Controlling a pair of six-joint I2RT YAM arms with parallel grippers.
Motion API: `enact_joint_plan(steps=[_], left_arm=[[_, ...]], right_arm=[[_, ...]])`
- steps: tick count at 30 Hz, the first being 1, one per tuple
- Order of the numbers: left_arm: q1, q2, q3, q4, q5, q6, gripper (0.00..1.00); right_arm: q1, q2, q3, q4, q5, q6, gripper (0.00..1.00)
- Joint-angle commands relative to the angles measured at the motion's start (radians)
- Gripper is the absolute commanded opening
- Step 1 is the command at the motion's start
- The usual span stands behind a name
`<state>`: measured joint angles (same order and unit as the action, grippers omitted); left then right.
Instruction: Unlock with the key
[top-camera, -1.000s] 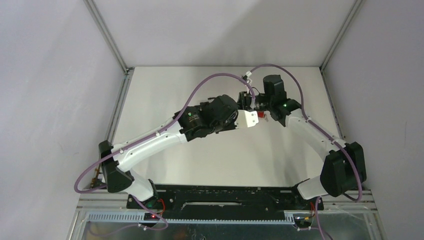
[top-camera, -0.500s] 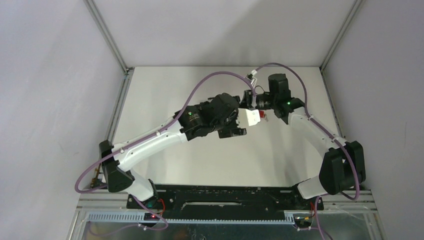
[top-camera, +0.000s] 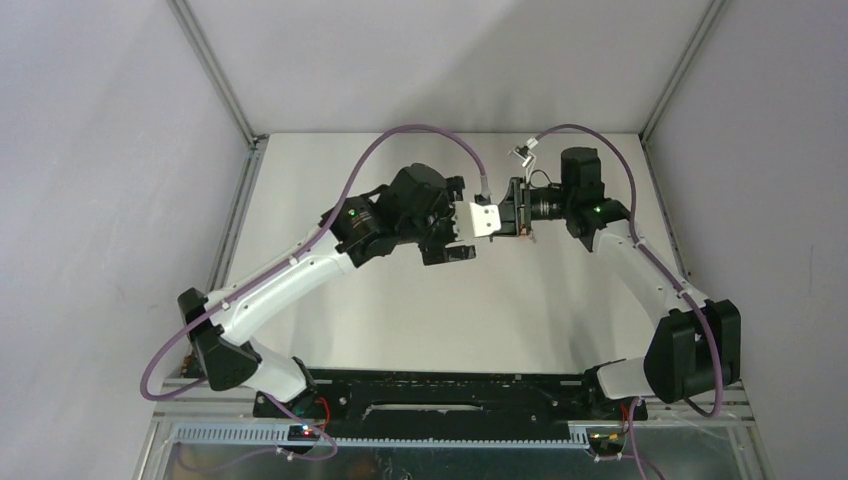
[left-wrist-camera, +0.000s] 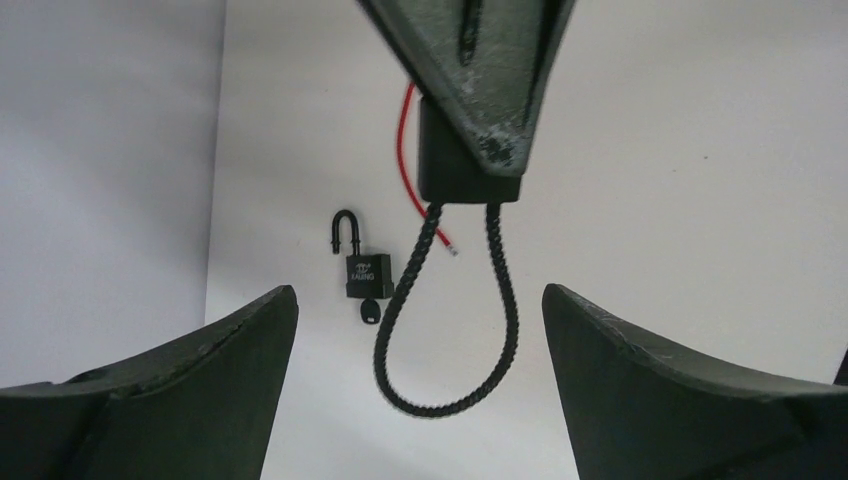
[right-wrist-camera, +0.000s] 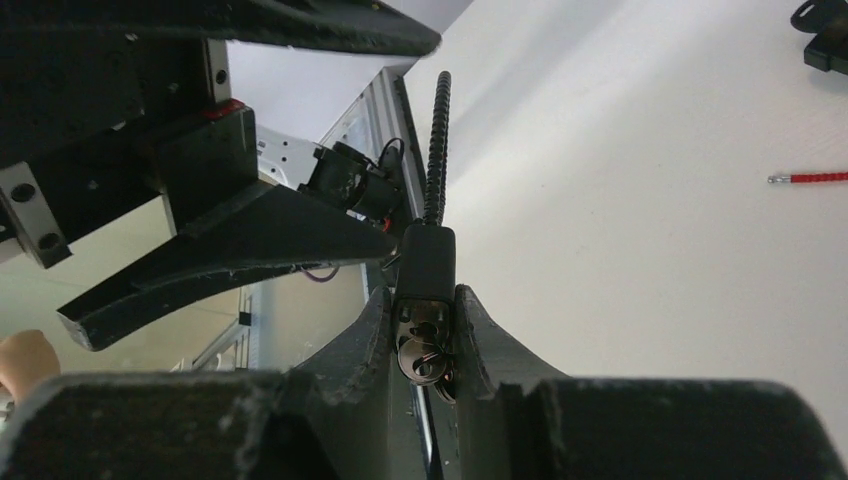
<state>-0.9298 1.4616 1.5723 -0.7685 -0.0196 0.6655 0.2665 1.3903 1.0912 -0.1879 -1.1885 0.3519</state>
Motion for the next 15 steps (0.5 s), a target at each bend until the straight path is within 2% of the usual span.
enact_joint_plan(steps=[1,3,10,15], left_arm=[[-0.003,0.011,0.041,0.031,0.108,0.029,0.94],[-0.004,0.02,0.041,0.045,0.111,0.02,0.92],[-0.009,0.056,0.021,0.11,0.064,0.023,0.77],[-0.011,0.086,0.014,0.163,-0.016,0.023,0.5]], right_arm=[[-0.008,-0.035,0.003,0.067,-0.068,0.029,0.0],[-0.01,-0.035,-0.001,0.083,-0.075,0.043,0.0],[-0.027,-0.034,-0.025,0.163,-0.099,0.119,0.0],[-0.031,-0.031,-0.025,0.158,-0.097,0.121,0.0]])
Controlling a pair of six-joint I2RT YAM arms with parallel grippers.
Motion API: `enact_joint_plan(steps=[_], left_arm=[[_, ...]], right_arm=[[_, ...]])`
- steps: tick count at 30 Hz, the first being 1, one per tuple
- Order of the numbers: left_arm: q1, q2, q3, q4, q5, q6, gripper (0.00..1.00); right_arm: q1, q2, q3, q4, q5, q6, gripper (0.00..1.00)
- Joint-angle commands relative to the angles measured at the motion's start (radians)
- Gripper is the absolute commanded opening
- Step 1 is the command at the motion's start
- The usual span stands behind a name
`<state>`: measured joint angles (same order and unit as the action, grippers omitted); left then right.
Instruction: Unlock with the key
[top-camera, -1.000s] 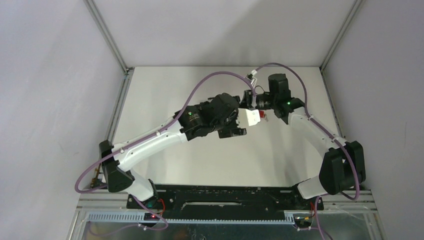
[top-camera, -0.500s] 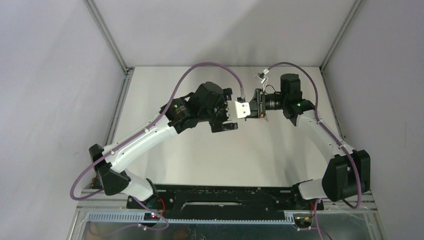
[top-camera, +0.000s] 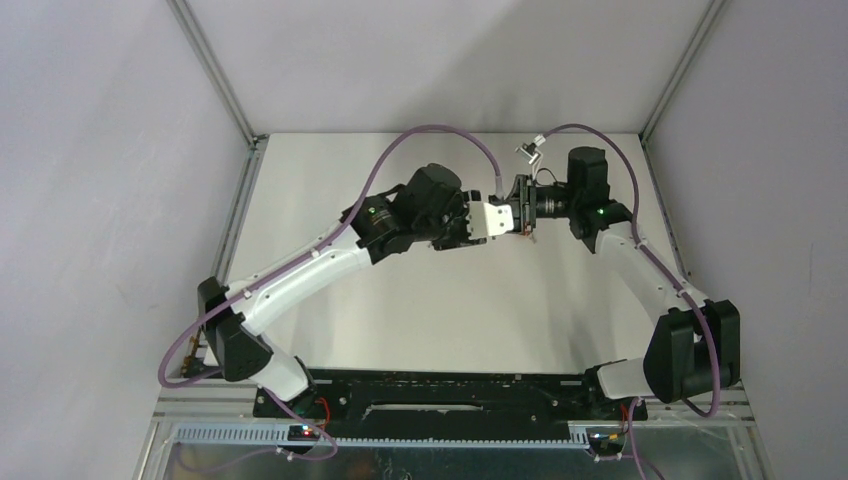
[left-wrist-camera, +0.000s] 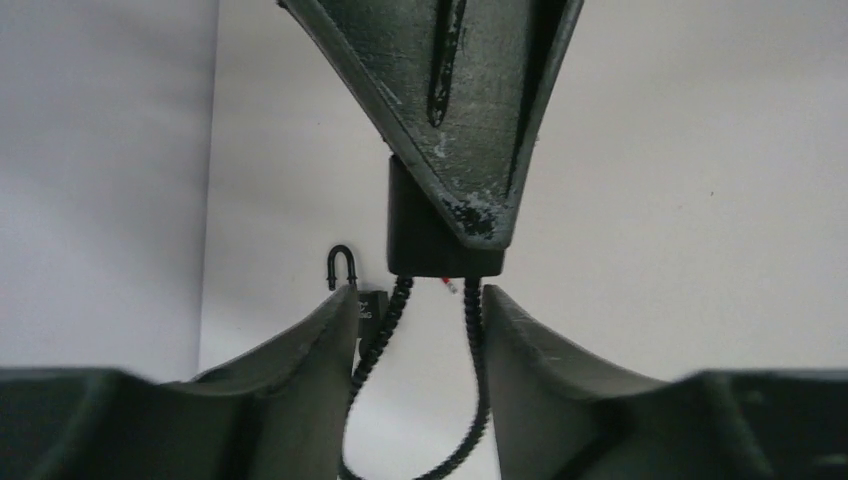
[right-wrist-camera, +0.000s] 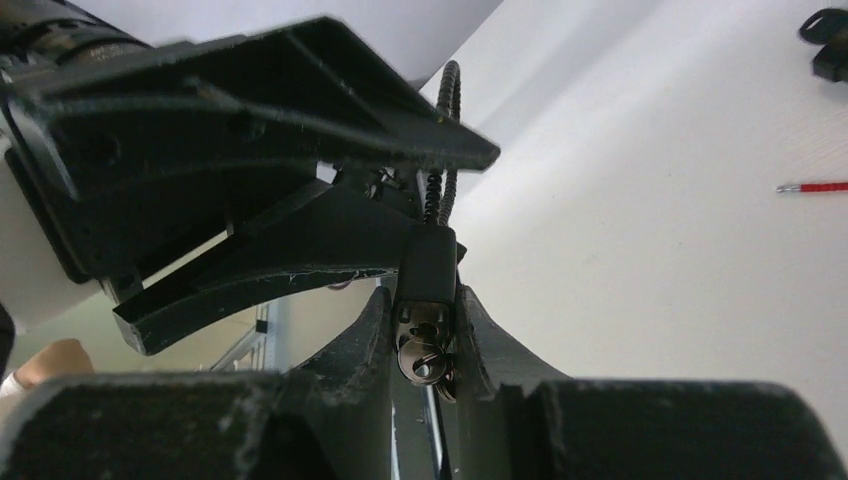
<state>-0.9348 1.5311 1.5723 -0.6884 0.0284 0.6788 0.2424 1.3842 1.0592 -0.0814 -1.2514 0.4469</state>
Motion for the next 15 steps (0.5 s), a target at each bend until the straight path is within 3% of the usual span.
enact_joint_plan(steps=[1,2,5,9,11,13,15], left_arm=[[-0.008,0.018,0.015,0.081,-0.063,0.022,0.42],[-0.01,0.019,0.017,0.076,-0.063,0.031,0.28],[-0.015,0.021,0.035,0.047,-0.045,0.05,0.02],[-0.013,0.021,0.073,-0.003,0.038,0.034,0.0],[-0.015,0.02,0.077,-0.002,0.044,0.018,0.07],[-0.017,0.021,0.071,0.008,0.024,0.014,0.3],[-0.022,0.02,0.066,0.011,0.002,0.025,0.45]], right_arm=[[-0.01,-0.025,0.006,0.049,-0.031,0.025,0.0],[-0.012,-0.023,0.006,0.044,-0.024,0.019,0.0],[-0.018,-0.015,0.006,0.021,-0.006,-0.007,0.0],[-0.028,0.001,0.006,0.011,0.003,-0.021,0.0],[-0.028,0.005,0.006,0.014,0.002,-0.021,0.0],[-0.028,0.006,0.007,0.012,0.001,-0.021,0.0],[-0.029,0.005,0.005,0.009,0.001,-0.023,0.0]])
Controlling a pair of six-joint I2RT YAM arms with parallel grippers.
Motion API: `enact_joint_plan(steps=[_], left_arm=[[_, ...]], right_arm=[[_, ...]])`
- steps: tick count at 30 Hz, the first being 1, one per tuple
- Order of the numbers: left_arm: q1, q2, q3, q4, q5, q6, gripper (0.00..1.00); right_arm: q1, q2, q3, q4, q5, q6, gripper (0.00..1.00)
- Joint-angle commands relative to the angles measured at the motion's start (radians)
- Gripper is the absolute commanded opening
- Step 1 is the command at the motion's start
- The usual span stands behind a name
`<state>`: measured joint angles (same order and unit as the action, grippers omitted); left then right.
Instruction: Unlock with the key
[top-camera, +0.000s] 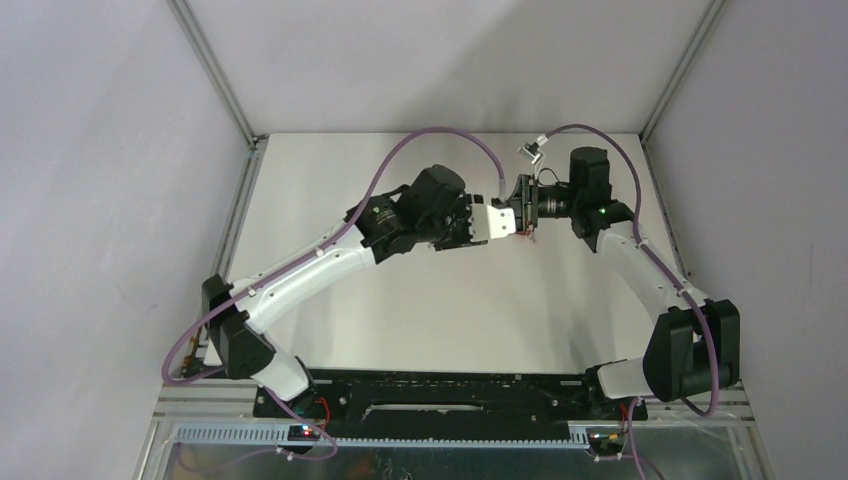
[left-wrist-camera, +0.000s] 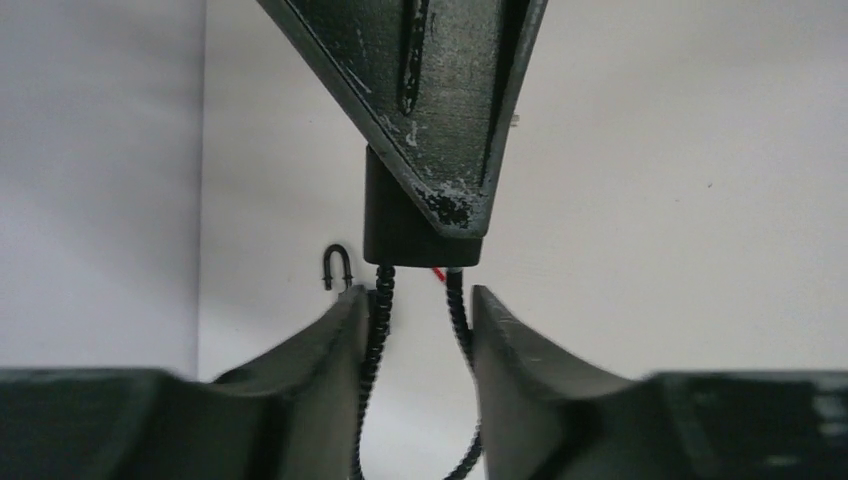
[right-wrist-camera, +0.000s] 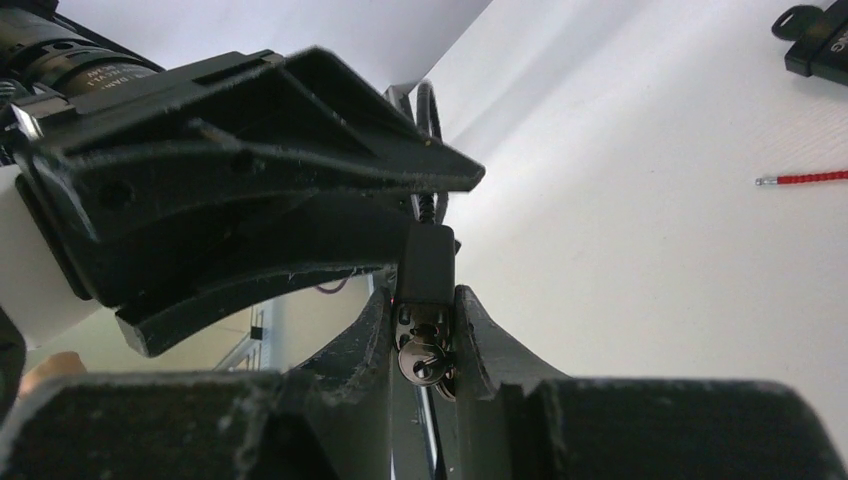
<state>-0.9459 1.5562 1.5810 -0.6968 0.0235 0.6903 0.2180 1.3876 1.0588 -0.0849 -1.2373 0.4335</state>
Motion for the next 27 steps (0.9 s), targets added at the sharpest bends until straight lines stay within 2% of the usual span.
enact_joint_plan(steps=[1,4,7,9,11,14,15,17,18,20,24,25,27], left_arm=[[-0.015,-0.005,0.056,0.02,-0.002,0.02,0.51],[-0.031,0.003,0.056,0.027,-0.044,0.041,0.59],[-0.041,0.012,0.059,0.031,-0.07,0.059,0.59],[-0.045,0.018,0.06,0.03,-0.077,0.072,0.56],[-0.045,0.022,0.062,0.029,-0.078,0.081,0.43],[-0.045,0.022,0.063,0.026,-0.076,0.099,0.05],[-0.044,0.02,0.063,0.023,-0.074,0.111,0.01],[-0.041,0.014,0.066,0.011,-0.066,0.131,0.01],[-0.04,0.012,0.067,0.006,-0.066,0.14,0.05],[-0.039,0.008,0.064,-0.001,-0.07,0.147,0.32],[-0.039,0.002,0.055,-0.007,-0.086,0.146,0.66],[-0.039,0.0,0.052,-0.007,-0.09,0.147,0.71],[-0.04,-0.002,0.048,-0.007,-0.096,0.149,0.75]], right_arm=[[-0.004,0.0,0.006,0.013,-0.014,-0.01,0.0],[-0.004,-0.004,0.007,0.014,-0.017,-0.009,0.0],[-0.005,-0.002,0.007,0.014,-0.02,-0.007,0.0],[-0.003,-0.002,0.006,0.01,-0.022,-0.009,0.0],[-0.004,-0.002,0.006,0.006,-0.022,-0.015,0.0],[-0.004,-0.003,0.007,-0.005,-0.018,-0.027,0.0],[-0.004,-0.001,0.007,-0.008,-0.016,-0.033,0.0],[-0.005,-0.001,0.005,-0.01,-0.013,-0.038,0.0],[-0.004,-0.001,0.002,-0.003,-0.013,-0.035,0.0],[-0.004,0.0,0.0,0.001,-0.011,-0.035,0.0],[-0.005,-0.001,-0.001,0.002,-0.012,-0.036,0.0],[-0.005,-0.003,0.0,0.0,-0.011,-0.038,0.0],[-0.004,-0.005,0.001,-0.004,-0.01,-0.044,0.0]])
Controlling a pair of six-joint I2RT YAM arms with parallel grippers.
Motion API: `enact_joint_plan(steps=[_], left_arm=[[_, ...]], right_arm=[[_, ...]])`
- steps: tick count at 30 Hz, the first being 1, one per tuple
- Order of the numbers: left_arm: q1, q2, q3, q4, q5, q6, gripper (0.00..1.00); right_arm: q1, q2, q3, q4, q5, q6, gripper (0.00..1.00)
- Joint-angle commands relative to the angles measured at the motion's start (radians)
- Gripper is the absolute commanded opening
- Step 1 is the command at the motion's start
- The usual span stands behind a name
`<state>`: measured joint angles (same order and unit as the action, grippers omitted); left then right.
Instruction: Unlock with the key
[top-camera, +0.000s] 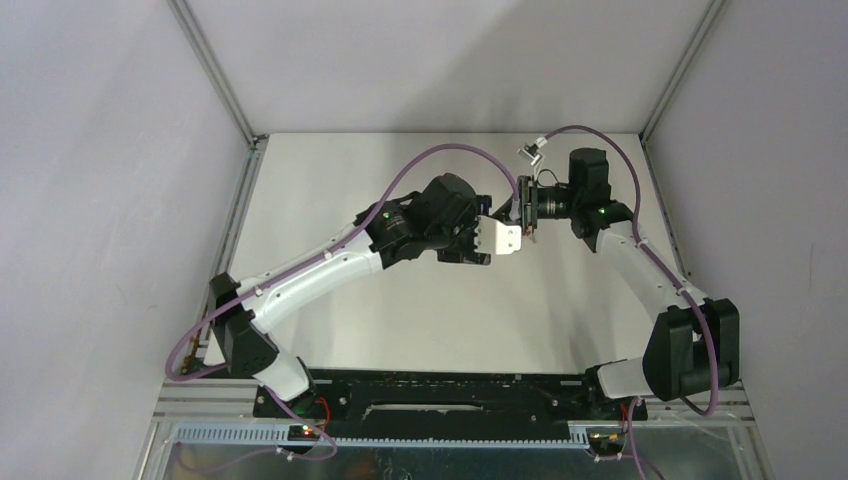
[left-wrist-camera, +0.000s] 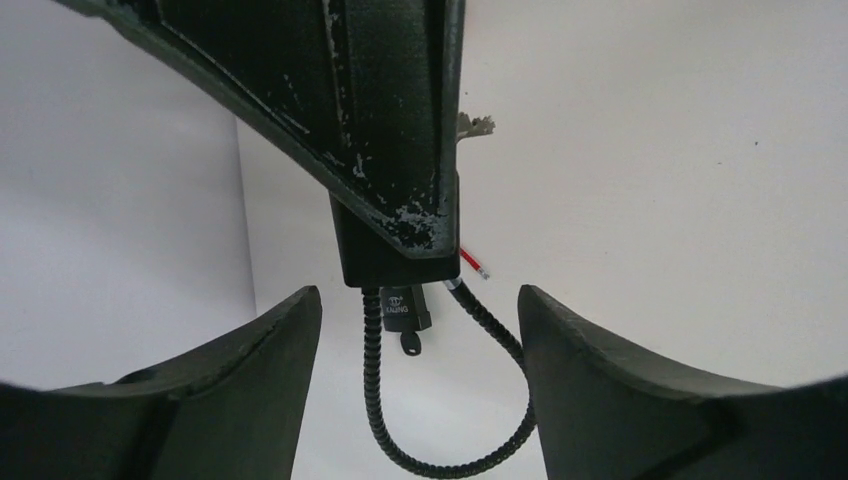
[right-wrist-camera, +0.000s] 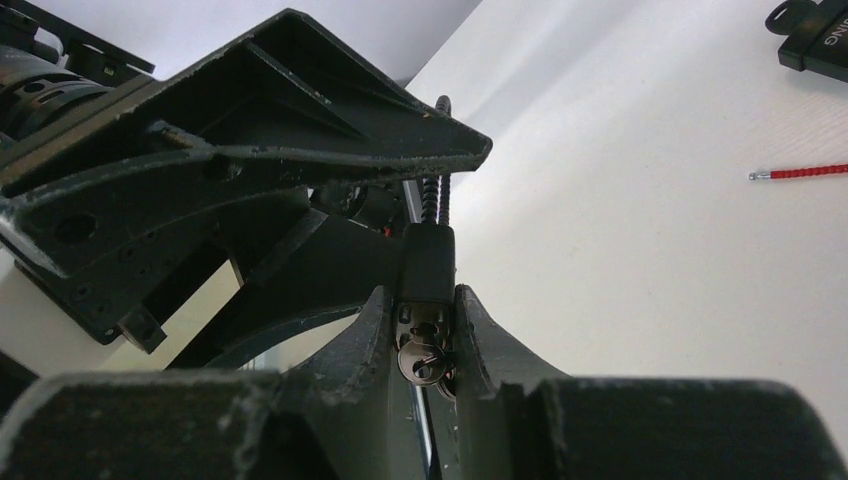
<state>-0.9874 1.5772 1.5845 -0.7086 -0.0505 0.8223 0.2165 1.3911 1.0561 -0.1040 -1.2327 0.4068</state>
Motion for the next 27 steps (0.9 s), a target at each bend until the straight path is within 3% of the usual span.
enact_joint_plan(steps=[1,4,7,9,12,14,17,20,22,27], left_arm=[[0.003,-0.022,0.045,0.007,-0.024,0.016,0.76],[0.002,-0.019,0.04,0.019,-0.033,0.021,0.75],[0.003,-0.009,0.036,0.055,-0.062,0.024,0.66],[0.003,-0.001,0.039,0.074,-0.073,0.027,0.5],[0.003,0.004,0.057,0.055,-0.052,0.039,0.13],[0.005,0.003,0.064,0.035,-0.033,0.053,0.01],[0.012,-0.004,0.078,-0.052,0.016,0.095,0.0],[0.023,-0.015,0.077,-0.122,0.055,0.13,0.08],[0.032,-0.016,0.074,-0.16,0.083,0.145,0.17],[0.042,-0.044,0.018,-0.115,0.054,0.13,0.54]], right_arm=[[-0.002,-0.008,0.002,0.013,-0.014,-0.018,0.0],[-0.003,-0.006,0.003,0.015,-0.016,-0.017,0.0],[-0.002,-0.006,0.002,0.016,-0.017,-0.014,0.0],[-0.002,-0.008,0.002,0.014,-0.017,-0.015,0.0],[-0.002,-0.012,0.002,0.006,-0.016,-0.022,0.0],[-0.003,-0.009,0.003,0.004,-0.013,-0.029,0.0],[-0.005,-0.008,0.002,-0.003,-0.008,-0.04,0.0],[-0.006,-0.01,0.003,-0.013,-0.001,-0.055,0.0],[-0.007,-0.012,0.002,-0.013,0.001,-0.059,0.0],[-0.014,-0.015,0.003,-0.019,0.001,-0.064,0.0]])
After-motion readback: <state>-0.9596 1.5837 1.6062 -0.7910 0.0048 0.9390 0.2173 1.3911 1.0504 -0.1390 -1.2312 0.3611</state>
